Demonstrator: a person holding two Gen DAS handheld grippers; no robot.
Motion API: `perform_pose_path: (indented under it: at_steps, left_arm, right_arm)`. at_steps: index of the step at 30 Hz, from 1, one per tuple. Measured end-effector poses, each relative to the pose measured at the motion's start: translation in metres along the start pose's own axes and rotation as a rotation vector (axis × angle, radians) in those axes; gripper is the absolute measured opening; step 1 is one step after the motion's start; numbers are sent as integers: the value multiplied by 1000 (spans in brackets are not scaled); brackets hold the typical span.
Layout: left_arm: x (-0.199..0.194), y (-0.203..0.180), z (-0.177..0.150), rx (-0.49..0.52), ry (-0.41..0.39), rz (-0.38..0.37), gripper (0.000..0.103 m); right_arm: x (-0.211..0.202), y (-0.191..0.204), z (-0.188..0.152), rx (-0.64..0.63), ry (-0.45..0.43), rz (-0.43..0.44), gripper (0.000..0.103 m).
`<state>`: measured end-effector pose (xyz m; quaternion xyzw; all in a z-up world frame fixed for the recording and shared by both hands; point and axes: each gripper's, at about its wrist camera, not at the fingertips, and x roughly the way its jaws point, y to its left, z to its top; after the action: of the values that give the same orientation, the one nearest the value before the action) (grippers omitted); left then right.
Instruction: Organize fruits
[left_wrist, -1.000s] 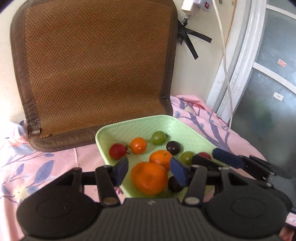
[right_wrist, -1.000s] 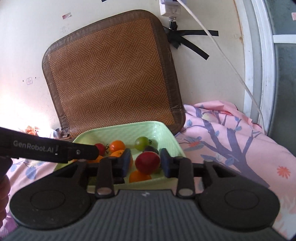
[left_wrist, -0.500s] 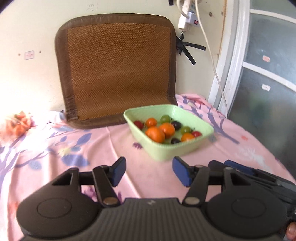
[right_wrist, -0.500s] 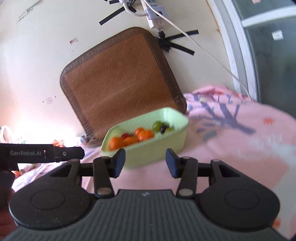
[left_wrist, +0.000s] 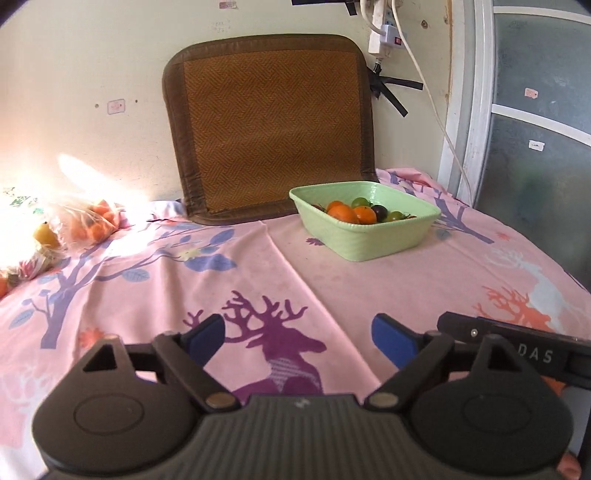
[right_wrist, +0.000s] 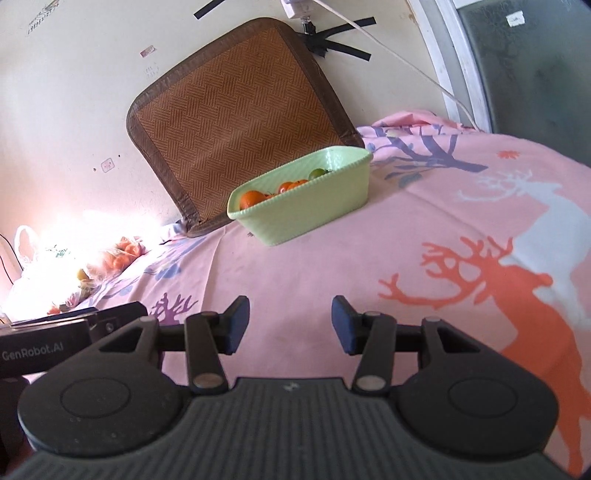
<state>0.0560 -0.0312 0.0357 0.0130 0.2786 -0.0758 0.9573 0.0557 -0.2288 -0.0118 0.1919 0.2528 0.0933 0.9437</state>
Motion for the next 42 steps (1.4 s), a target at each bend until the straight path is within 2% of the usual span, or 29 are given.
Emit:
perform_pose_path:
  at_steps: [2, 3, 9, 16, 20, 24, 42]
  left_arm:
    - [-5, 2, -1, -3, -13, 14, 102]
    - [-8, 2, -1, -6, -20, 19, 103]
    - [-19, 5, 3, -11, -54, 62, 103]
    - [-18, 7, 2, 0, -23, 103, 103]
    - [-19, 7, 1, 9, -23, 99, 103]
    - [-15, 6, 0, 22, -5, 141, 103]
    - [-4, 13, -6, -12, 93, 121, 103]
  right_arm:
    - [-2, 2, -1, 5, 6, 4, 52]
    - [-3, 3, -2, 5, 8, 6, 52]
    - [-11, 10, -3, -7, 0, 19, 53]
    - [-15, 12, -4, -2, 7, 22, 53]
    - [-16, 13, -5, -2, 14, 27, 54]
    - [-14, 14, -6, -3, 23, 21, 54]
    - [-19, 15, -7, 0, 22, 34, 55]
